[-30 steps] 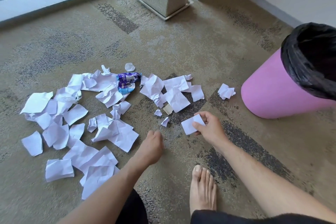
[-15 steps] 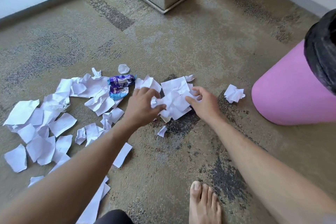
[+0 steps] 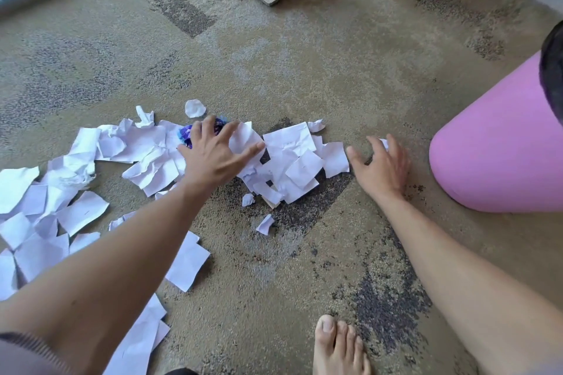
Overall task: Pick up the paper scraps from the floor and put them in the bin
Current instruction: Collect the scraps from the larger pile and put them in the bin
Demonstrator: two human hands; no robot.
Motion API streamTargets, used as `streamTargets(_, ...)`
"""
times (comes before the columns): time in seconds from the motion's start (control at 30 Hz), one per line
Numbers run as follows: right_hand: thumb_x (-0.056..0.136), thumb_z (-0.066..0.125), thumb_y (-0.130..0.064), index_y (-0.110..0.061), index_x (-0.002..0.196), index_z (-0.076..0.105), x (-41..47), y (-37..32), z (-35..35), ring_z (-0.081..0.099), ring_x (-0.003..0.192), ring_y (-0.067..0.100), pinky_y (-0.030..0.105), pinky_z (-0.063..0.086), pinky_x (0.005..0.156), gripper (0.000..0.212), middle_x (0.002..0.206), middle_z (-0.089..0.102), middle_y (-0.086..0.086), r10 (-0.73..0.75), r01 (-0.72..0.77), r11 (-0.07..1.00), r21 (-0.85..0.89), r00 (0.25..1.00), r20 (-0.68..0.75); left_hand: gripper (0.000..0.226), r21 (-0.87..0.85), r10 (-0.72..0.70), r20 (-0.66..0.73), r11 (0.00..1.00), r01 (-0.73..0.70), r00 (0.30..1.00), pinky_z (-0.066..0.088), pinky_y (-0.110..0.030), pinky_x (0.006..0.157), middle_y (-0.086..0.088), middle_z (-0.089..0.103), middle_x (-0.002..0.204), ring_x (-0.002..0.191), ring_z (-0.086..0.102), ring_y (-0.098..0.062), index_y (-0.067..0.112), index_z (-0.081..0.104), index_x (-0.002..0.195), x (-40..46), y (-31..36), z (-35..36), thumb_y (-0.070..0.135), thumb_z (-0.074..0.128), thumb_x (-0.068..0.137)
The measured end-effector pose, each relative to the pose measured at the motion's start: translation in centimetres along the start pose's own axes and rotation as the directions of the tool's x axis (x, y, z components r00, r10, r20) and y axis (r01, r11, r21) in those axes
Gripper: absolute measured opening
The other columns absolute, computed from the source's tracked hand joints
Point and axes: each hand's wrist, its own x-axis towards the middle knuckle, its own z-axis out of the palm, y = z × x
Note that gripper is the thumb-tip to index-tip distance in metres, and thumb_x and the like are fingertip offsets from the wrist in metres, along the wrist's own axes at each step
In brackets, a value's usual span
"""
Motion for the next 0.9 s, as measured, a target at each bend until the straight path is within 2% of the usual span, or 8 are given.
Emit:
streamTargets(0.13,0.091,0.052,-0.054,-0.019,0.135,0.051,-1.3,-3.5,0.5,0.029,0.142,0.025,0.042,0.029,0.115,0.056,0.156,0.029,0.005,-0.191,0.17,0.962,0.216,0.979,0.077,0.08,0.024,0.141,-0.052,0.99,-0.14,0.989,0.037,-0.052,0.099,-0.002,0.033,0.151,0.137,0.029,-0.029,0.035,0.045,0.137,-1.3,1.5,0.3,0.086,0.035,0.077)
streamTargets(0.3,0.093,0.045,-0.054,-0.025,0.138,0.05,-2.7,-6.3,-0.4,0.032,0.14,0.02,0.034,0.029,0.107,0.053,0.156,0.028,0.002,-0.364,0.297,0.863,0.409,0.927,0.096,0.088,0.065,0.247,-0.122,0.968,-0.241,0.961,0.038,-0.051,0.098,-0.001,0.036,0.151,0.134,0.035,-0.024,0.039,0.031,0.147,-2.8,1.6,0.7,0.09,0.029,0.075)
streamTargets(0.37,0.085,0.032,-0.071,-0.026,0.14,0.046,-2.1,-6.4,-0.7,0.029,0.142,0.023,0.04,0.027,0.112,0.072,0.156,0.028,0.005,-0.326,0.281,0.876,0.393,0.944,0.052,0.092,0.076,0.199,-0.124,0.979,-0.191,0.972,0.033,-0.058,0.102,-0.003,0.027,0.156,0.141,0.027,-0.028,0.045,0.02,0.15,-2.2,1.1,0.2,0.092,0.031,0.072)
streamTargets(0.43,0.076,0.024,-0.085,-0.029,0.146,0.035,-1.1,-6.8,-0.8,0.024,0.145,0.025,0.047,0.023,0.114,0.09,0.159,0.021,0.007,-0.284,0.239,0.915,0.324,0.954,0.099,0.1,0.033,0.117,-0.041,0.993,-0.116,0.992,0.024,-0.067,0.105,-0.006,0.012,0.163,0.148,0.012,-0.035,0.05,0.007,0.15,-1.3,0.9,-0.2,0.096,0.033,0.065)
streamTargets(0.53,0.072,0.035,-0.089,-0.04,0.151,0.016,-0.1,-8.6,-0.6,0.017,0.146,0.032,0.055,0.015,0.114,0.095,0.164,0.005,0.004,-0.307,0.303,0.951,0.059,0.91,0.278,0.11,0.08,0.131,0.11,0.987,-0.14,0.985,0.02,-0.073,0.107,-0.004,-0.003,0.165,0.149,0.003,-0.038,0.053,-0.004,0.149,-0.7,1.6,-0.1,0.101,0.032,0.057)
streamTargets(0.6,0.067,0.043,-0.09,-0.045,0.15,0.015,-0.3,-9.6,-0.3,0.016,0.145,0.034,0.055,0.016,0.113,0.098,0.164,0.003,0.004,-0.343,0.384,0.922,-0.049,0.869,0.358,0.117,0.142,0.176,0.177,0.969,-0.202,0.968,0.022,-0.07,0.107,-0.003,-0.006,0.165,0.149,0.004,-0.037,0.053,-0.006,0.149,-1.0,2.6,0.1,0.103,0.031,0.05)
streamTargets(0.73,0.061,0.061,-0.083,-0.047,0.147,0.022,-1.3,-10.1,-0.5,0.014,0.143,0.034,0.053,0.018,0.114,0.101,0.162,0.004,0.006,-0.356,0.424,0.903,-0.07,0.83,0.429,0.131,0.205,0.236,0.237,0.936,-0.286,0.943,0.027,-0.063,0.107,-0.003,-0.001,0.163,0.147,0.012,-0.034,0.048,-0.006,0.151,-2.0,3.8,0.6,0.104,0.038,0.041)
streamTargets(0.9,0.068,0.08,-0.054,-0.037,0.143,0.036,-3.9,-9.8,-1.3,0.029,0.131,0.03,0.042,0.036,0.104,0.088,0.143,0.029,0.009,-0.356,0.376,0.925,0.047,0.819,0.45,0.133,0.275,0.25,0.232,0.91,-0.31,0.94,0.033,-0.058,0.102,-0.008,0.012,0.157,0.141,0.02,-0.034,0.045,0.001,0.15,-4.3,4.6,1.7,0.086,0.069,0.043)
